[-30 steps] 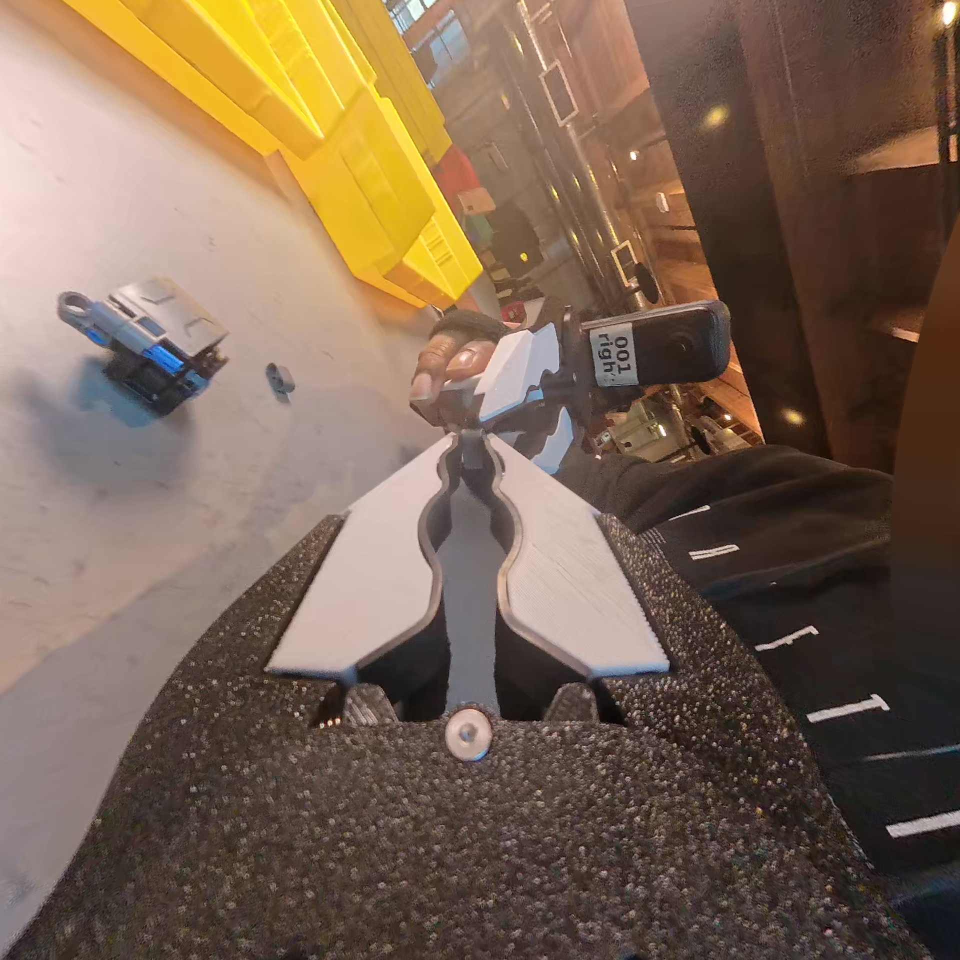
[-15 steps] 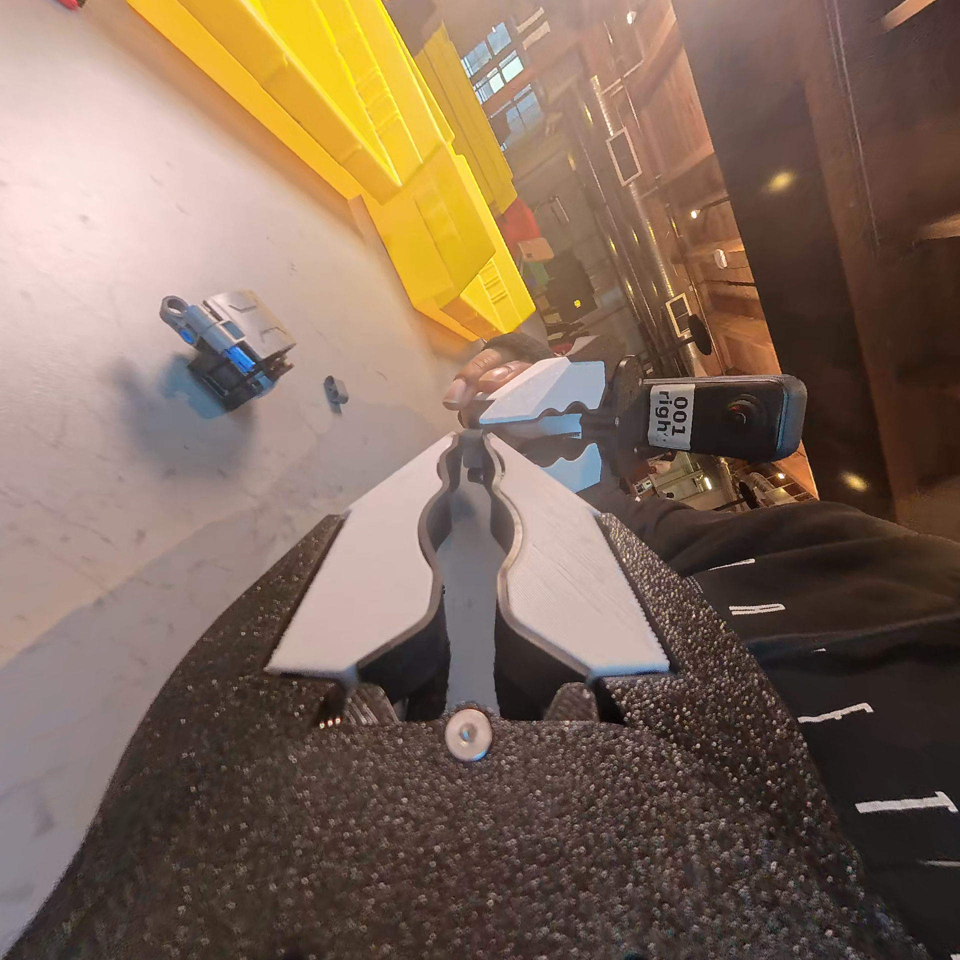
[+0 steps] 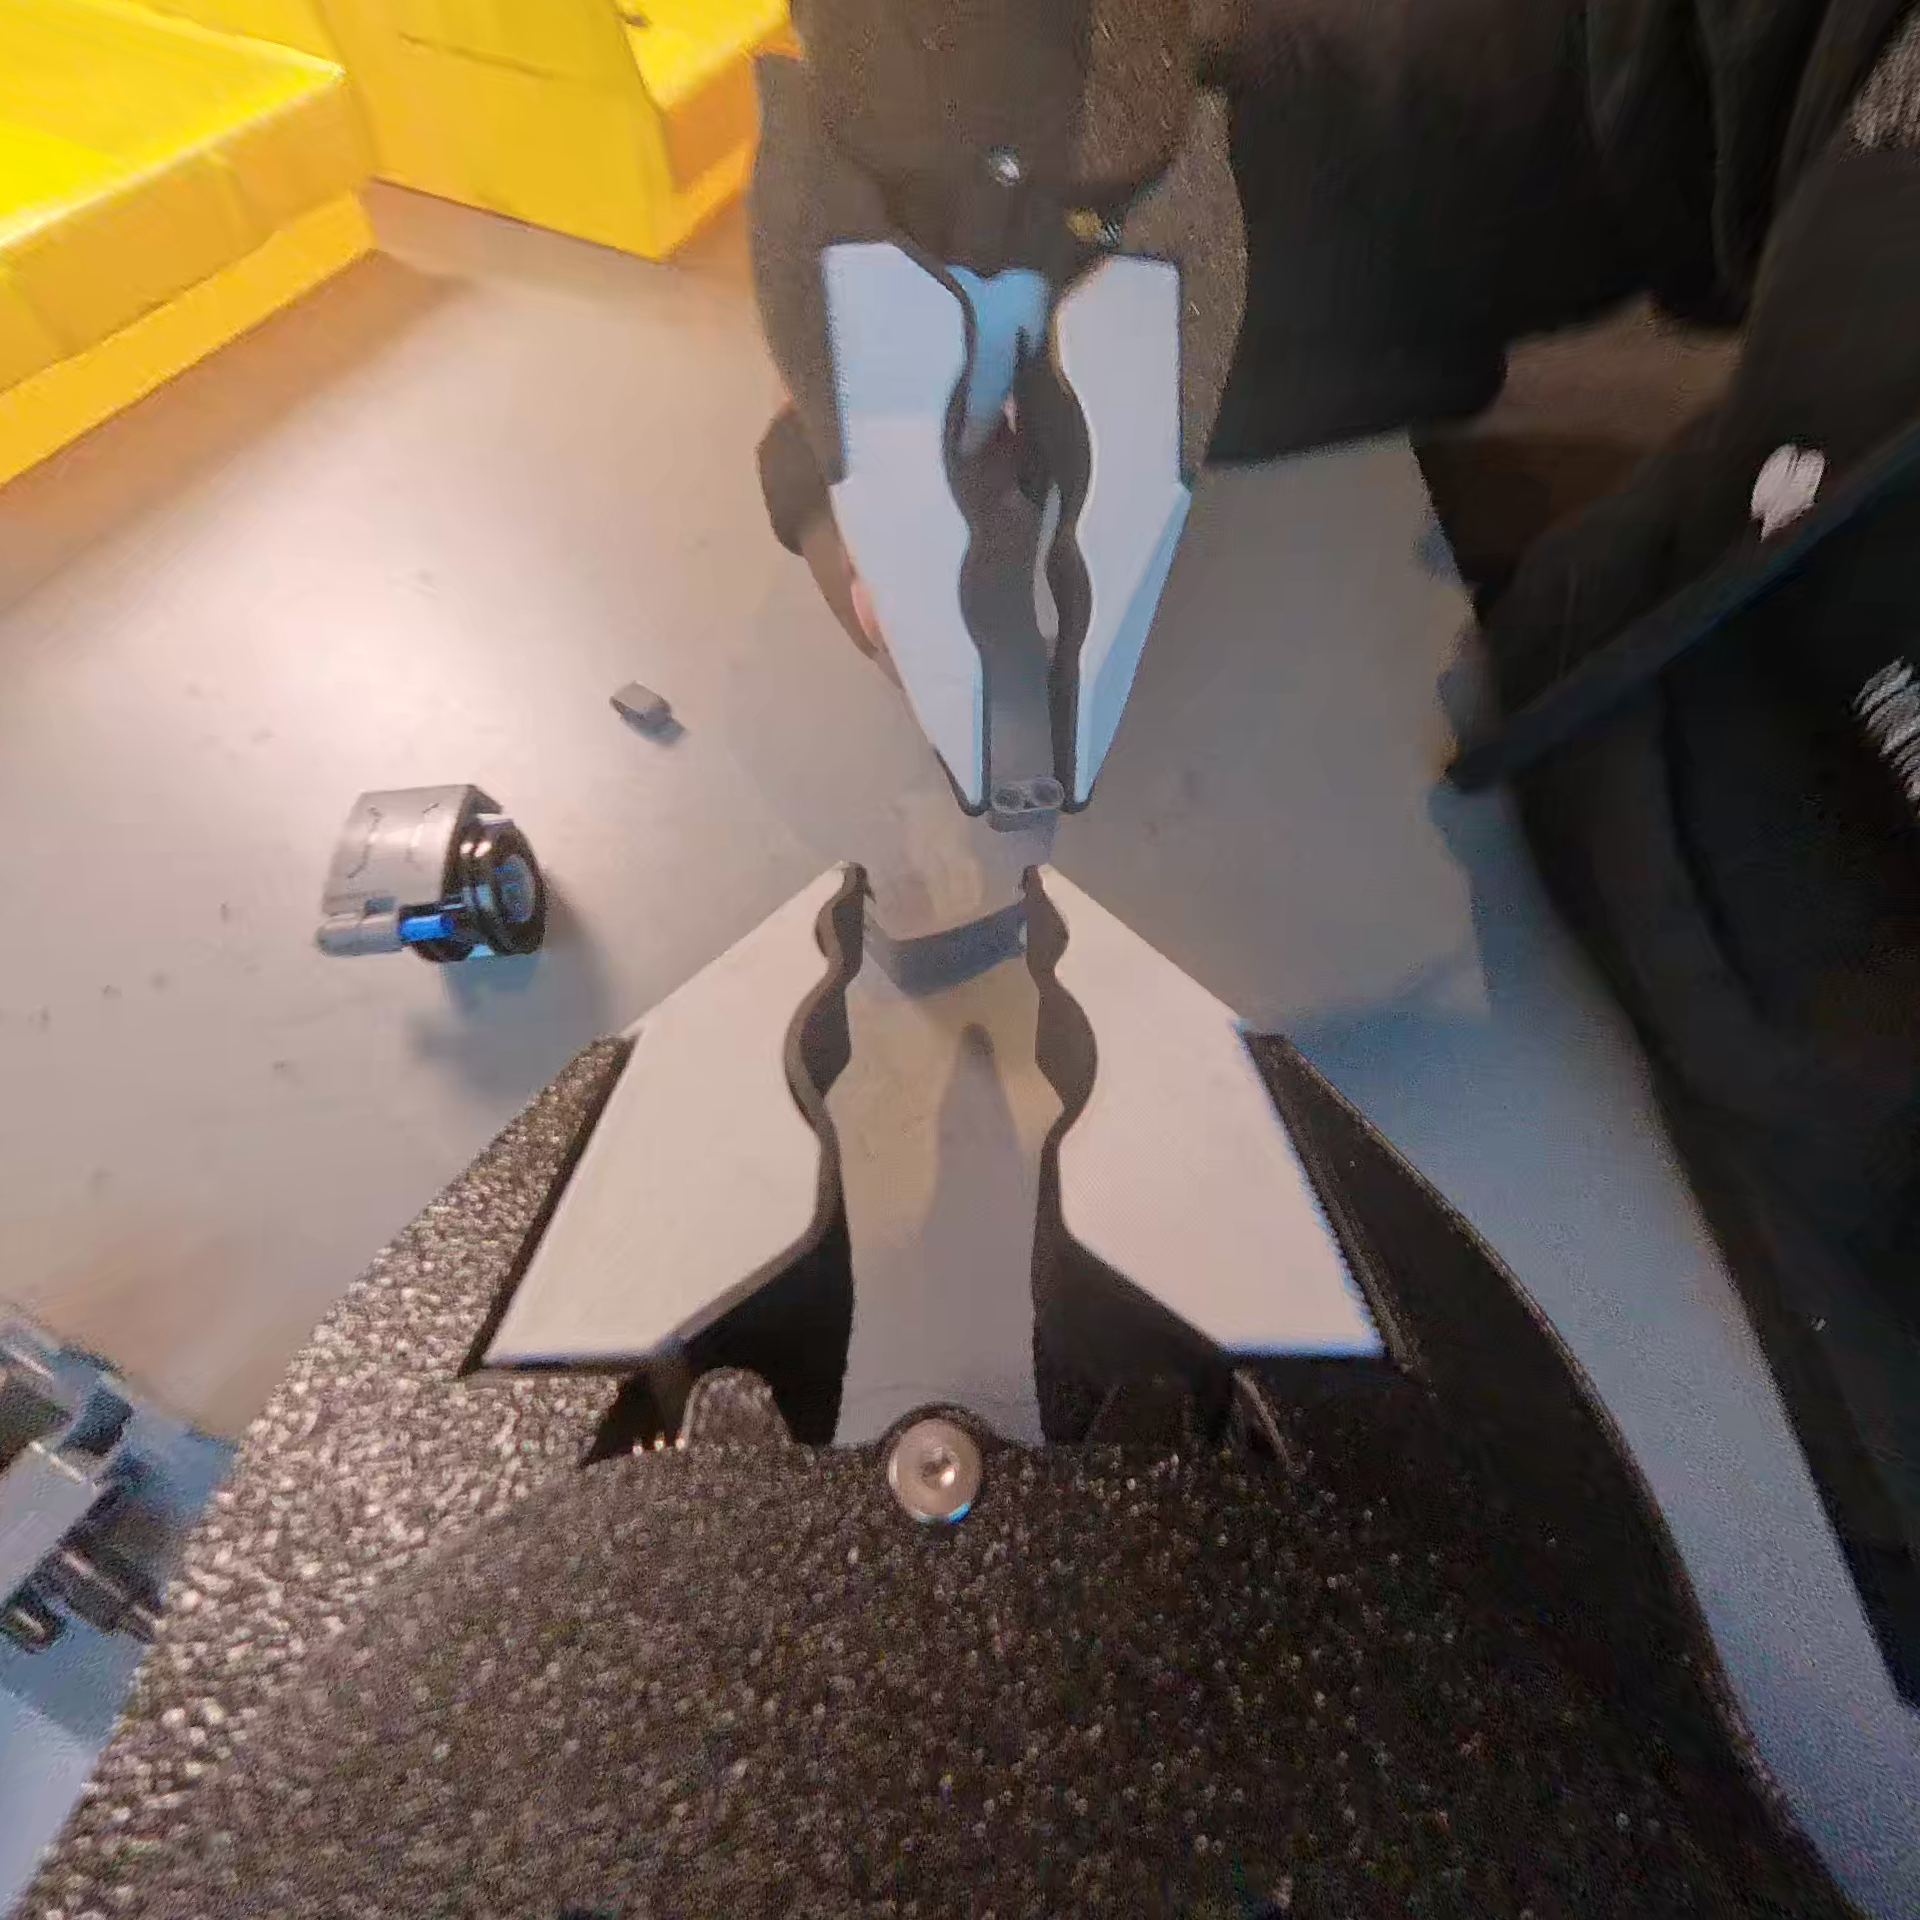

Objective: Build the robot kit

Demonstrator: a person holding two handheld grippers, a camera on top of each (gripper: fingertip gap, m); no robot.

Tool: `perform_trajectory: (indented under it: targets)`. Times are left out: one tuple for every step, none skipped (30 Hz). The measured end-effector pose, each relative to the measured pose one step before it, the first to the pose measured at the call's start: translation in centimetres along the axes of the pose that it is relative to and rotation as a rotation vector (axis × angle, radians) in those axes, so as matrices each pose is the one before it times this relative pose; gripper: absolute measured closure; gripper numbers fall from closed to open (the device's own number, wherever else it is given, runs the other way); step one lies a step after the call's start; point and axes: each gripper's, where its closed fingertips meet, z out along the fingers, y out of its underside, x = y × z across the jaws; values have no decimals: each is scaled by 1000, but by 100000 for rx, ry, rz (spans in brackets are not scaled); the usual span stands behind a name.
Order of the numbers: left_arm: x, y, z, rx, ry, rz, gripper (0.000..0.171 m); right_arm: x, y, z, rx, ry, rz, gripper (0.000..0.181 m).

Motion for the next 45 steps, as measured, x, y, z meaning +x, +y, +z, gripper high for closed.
perform_trajectory:
  targets:
    - [244, 427, 343, -4005, 1257, 4940, 140, -209, 330, 341, -2112, -477, -833, 168]
    - [86, 254, 276, -3301, 743, 4350, 140, -105, 251, 222, -1513, -114, -191, 168]
    - [83, 125, 212, -2597, 1144, 4256, 140, -8, 196, 113, -893, 151, 336, 168]
    - [34, 75, 168, -2452, 986, 4103, 141, 66, 112, 44, -323, 437, 407, 168]
    - [30, 104, 162, -2549, 933, 4108, 142, 118, 91, 12, -130, 602, 480, 168]
    - [77, 215, 221, -2977, 1324, 3689, 141, 84, 111, 23, -412, 362, 452, 168]
    - [18, 297, 295, -3038, 830, 3001, 142, 38, 100, 40, -418, 172, 239, 168]
    - [13, 333, 336, -2819, 632, 2637, 142, -10, 91, 53, -416, -36, 140, 168]
    - [60, 231, 325, -1828, 552, 2086, 142, -19, 95, 58, -514, 26, 23, 168]
    - [116, -22, 226, -45, 621, 1600, 144, -13, 116, 58, -742, 95, -98, 168]
    - [-10, 64, 195, -468, -238, 918, 147, -15, 124, 51, -789, 95, -261, 168]
    - [-133, 73, 124, -363, -1114, 858, 149, -3, -19, 19, 182, 116, -49, 168]
    - [-31, -17, 16, 291, -507, 747, 151, 18, 17, 9, -91, -46, 232, 168]
    - [-40, 16, -18, 132, -411, 269, 153, -17, 15, -13, -58, -294, 225, 168]
    - [-20, 11, -15, 117, -354, 255, 155, -41, 1, 0, 6, -413, 79, 168]
    - [-2, -2, 7, 86, -359, 203, 155, -12, -1, -2, 29, -112, 74, 168]
    - [32, -13, 2, 62, -172, 213, 157, 18, -15, 7, 104, 59, -139, 168]
    - [65, -25, 8, 30, 33, 466, 160, -29, -7, 1, 50, -70, -242, 168]
    - [49, 17, 7, -121, -3, 527, 168, -36, -58, -28, 407, -39, -105, 168]
    - [150, 131, 100, -628, 718, 408, 169, -6, 6, -16, 53, -109, 162, 168]
    - [84, 80, 129, -92, 372, 64, 168, -27, 153, 43, -889, -311, 181, 168]
    - [59, -55, 54, 873, 156, 242, 167, 9, 217, 49, -1269, 80, -369, 168]
    - [-13, 0, 0, 407, -37, 362, 167, -10, -44, -54, 325, 5, -217, 168]
    - [-45, 14, -37, 146, -12, 62, 168, 72, -244, -167, 1863, 101, 391, 168]
    - [-47, 2, -68, 172, 177, -243, 168, 217, -407, -315, 3135, 358, 1479, 168]
    - [37, -21, -63, 381, 695, -269, 169, 287, -348, -362, 2656, 339, 1794, 168]
    - [94, -21, -35, 369, 1066, -390, 169, 260, -80, -256, 844, 322, 648, 168]
    - [130, -39, -13, 550, 1421, -449, 169, 63, 194, -94, -960, -319, -793, 168]
    - [148, -58, 10, 588, 1748, -717, 170, -127, 183, 37, -1003, -1074, -1040, 168]
    - [150, -62, -2, 448, 2257, -1188, 170, -290, 29, 138, -168, -1870, -513, 168]
    - [178, -48, -6, 335, 2821, -1580, 170, -223, 35, 177, -325, -1337, -440, 168]
    - [174, -56, -6, 313, 3089, -1675, 170, -154, 141, 178, -1301, -961, -960, 168]
    - [30, -37, 3, 138, 2286, -1313, 170, -55, 112, 158, -1049, -249, -1105, 168]
    - [19, -30, 24, 109, 1978, -600, 170, -18, 126, 126, -996, -385, -436, 168]
    - [23, -21, 9, 86, 1889, -549, 170, -1, 136, 78, -926, -425, -66, 168]
    - [3, -12, 3, 166, 1610, -541, 169, 25, 48, 2, -261, -234, -32, 168]
    - [-8, -4, -5, 308, 1280, -490, 169, 42, 52, -38, -160, -179, -129, 168]
    - [5, -11, 7, 405, 1019, -482, 169, 105, 62, -64, -86, 316, -52, 168]
    - [19, -10, 3, 459, 757, -348, 169, 174, 150, -63, -513, 739, 85, 168]
    - [-7, -4, 9, 460, 488, -367, 169, 61, 7, -68, 287, 70, 392, 168]
    - [21, -14, 3, 482, 634, -472, 169, -31, 28, -9, -106, -363, 152, 168]
    - [3, -13, 16, 473, 437, -342, 169, -56, 27, 14, -264, -215, -338, 168]
    - [-5, -5, -1, 424, 239, -178, 169, -3, 16, 11, -121, -100, 1, 168]
    - [-11, -14, 14, 537, 188, -208, 169, 29, 40, -19, -158, -12, -80, 168]
    - [14, -12, 5, 618, 413, -124, 169, -20, 19, 2, -230, -121, -425, 168]
